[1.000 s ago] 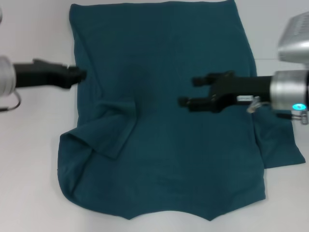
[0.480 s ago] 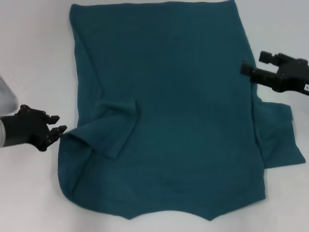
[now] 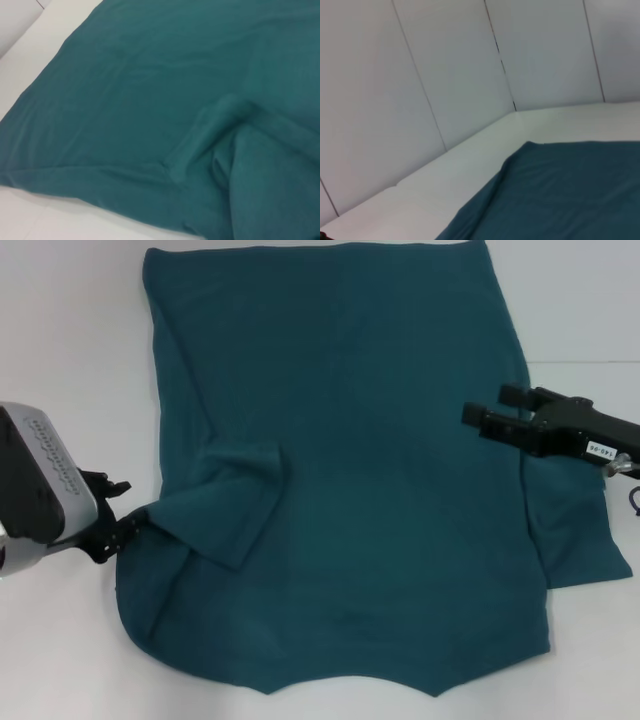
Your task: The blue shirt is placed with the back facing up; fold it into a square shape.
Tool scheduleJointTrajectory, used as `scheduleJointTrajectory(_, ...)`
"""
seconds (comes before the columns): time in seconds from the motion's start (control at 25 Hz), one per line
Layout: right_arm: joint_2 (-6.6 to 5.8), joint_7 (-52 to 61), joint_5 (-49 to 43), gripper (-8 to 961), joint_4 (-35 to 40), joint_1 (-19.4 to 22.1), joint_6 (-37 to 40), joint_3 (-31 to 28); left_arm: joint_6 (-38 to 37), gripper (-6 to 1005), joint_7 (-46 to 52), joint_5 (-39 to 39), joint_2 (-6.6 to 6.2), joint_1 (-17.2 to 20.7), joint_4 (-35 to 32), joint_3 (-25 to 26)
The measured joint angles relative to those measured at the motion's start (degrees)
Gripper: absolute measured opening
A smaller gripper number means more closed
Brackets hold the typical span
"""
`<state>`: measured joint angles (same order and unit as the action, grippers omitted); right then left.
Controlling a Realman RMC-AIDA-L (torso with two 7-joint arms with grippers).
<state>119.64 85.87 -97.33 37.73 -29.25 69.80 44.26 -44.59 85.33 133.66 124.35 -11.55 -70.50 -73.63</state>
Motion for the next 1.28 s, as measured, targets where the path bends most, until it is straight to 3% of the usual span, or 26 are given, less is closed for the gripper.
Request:
scheduleJointTrajectory(0.16,-0.04,0.1,-0.1,820,-1.3,-0.2,-0.5,0.0,0.9,363,-1.7,0.0,-0.02,0.4,0.3,-0.5)
scheduleJointTrajectory(0.32,-0.07,1.2,-0.1,820,-1.7,-0.2,-0.7,0.0,0.0,368,-2.0,0.0,-0.02,2.6,-3.4,-1.0)
scheduleJointTrajectory(0.56,-0.2,2.8,-0.1,820,-1.8,-0.8,-0.9,0.0,-5.5,369,-1.3,-0.4,0.09,5.4,-9.1,-2.1)
scheduleJointTrajectory(0.76,-0.29,3.2,-0.2,820,-1.9,-1.0,-1.0,0.0,-6.8,369,-1.0,-0.1,0.1,5.8,-9.7,-3.6)
scheduleJointTrajectory(1.0,-0.29,3.7,-1.3,820,-2.0,-1.1,-1.3,0.0,-4.5,368,-1.0,1.8,0.1,5.8,-8.9,-6.1)
scheduleJointTrajectory(1.28,-0.2,3.6,-1.6,820,-2.7,-1.0,-1.3,0.1,4.7,367,-1.3,5.2,0.06,4.1,-2.9,-9.4)
